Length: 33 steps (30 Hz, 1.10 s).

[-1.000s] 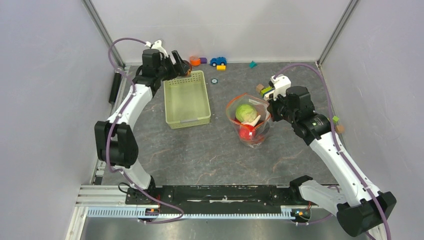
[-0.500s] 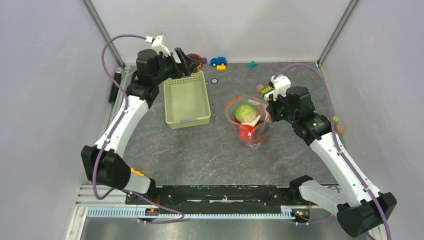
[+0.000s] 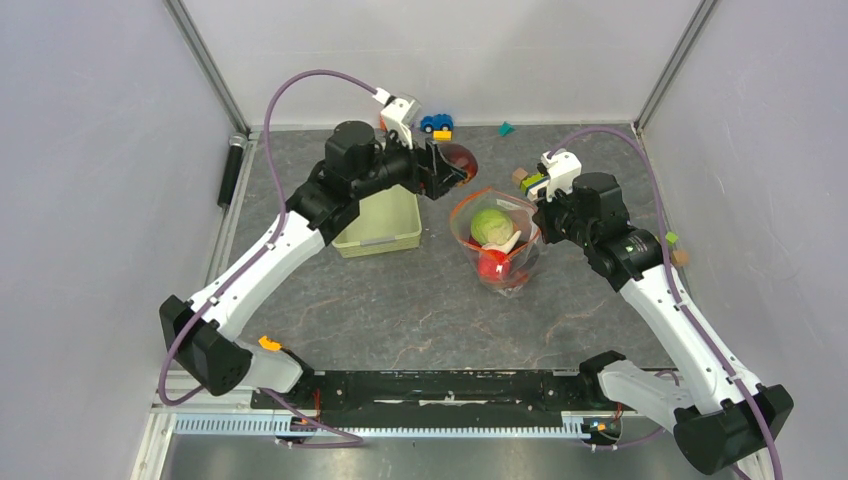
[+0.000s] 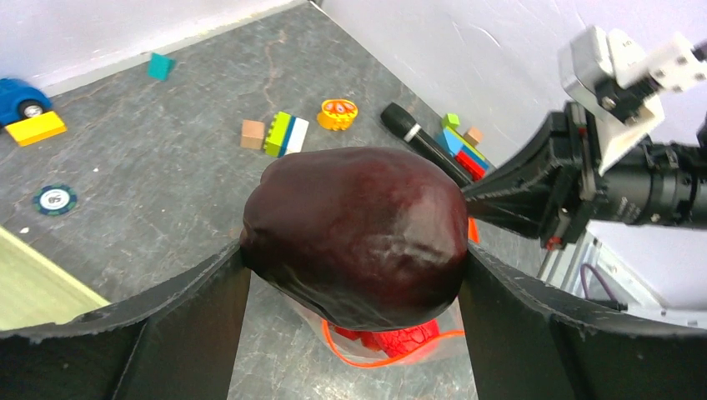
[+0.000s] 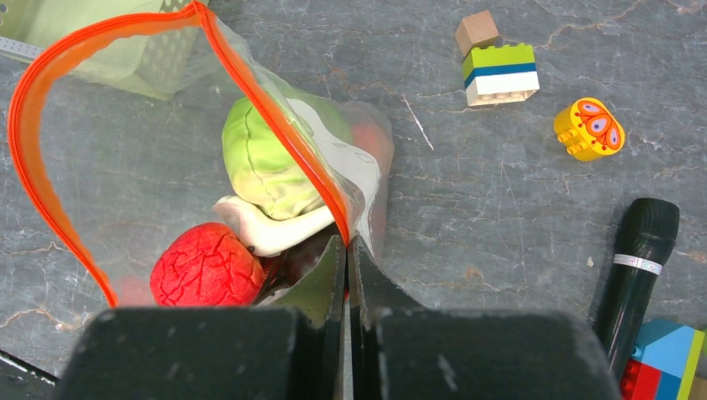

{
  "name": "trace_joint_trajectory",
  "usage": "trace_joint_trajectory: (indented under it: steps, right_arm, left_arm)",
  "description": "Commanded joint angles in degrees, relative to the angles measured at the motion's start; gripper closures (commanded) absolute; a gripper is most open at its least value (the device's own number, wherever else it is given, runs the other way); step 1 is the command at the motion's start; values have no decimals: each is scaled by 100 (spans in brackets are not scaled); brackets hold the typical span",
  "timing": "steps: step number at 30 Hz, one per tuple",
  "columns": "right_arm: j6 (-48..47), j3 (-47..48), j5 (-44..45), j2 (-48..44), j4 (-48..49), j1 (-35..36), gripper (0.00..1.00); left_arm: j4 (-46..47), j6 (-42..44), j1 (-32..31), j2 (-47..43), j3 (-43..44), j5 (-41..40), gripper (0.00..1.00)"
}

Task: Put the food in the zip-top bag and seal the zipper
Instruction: Place the fake fruit in the zipper food storage bag.

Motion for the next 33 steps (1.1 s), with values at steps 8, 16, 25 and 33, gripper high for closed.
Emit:
trace_joint_trajectory:
  steps: [8, 16, 25, 33]
  right_arm:
    - [-60, -4, -35, -162, 219, -20, 100]
    - [-61, -33, -17, -179, 230, -24, 100]
    - [-66, -56, -26, -213, 238, -16, 100]
    - [-60, -67, -61, -216, 256, -21, 100]
  left_arm:
    - [-588, 949, -1002, 527, 689, 93, 44]
    - [-1045, 1134, -1413, 1041, 848, -401, 43]
    - [-1221, 1039, -1592, 1576, 1019, -802, 43]
    - [-1274, 988, -1748, 2063, 1278, -921, 43]
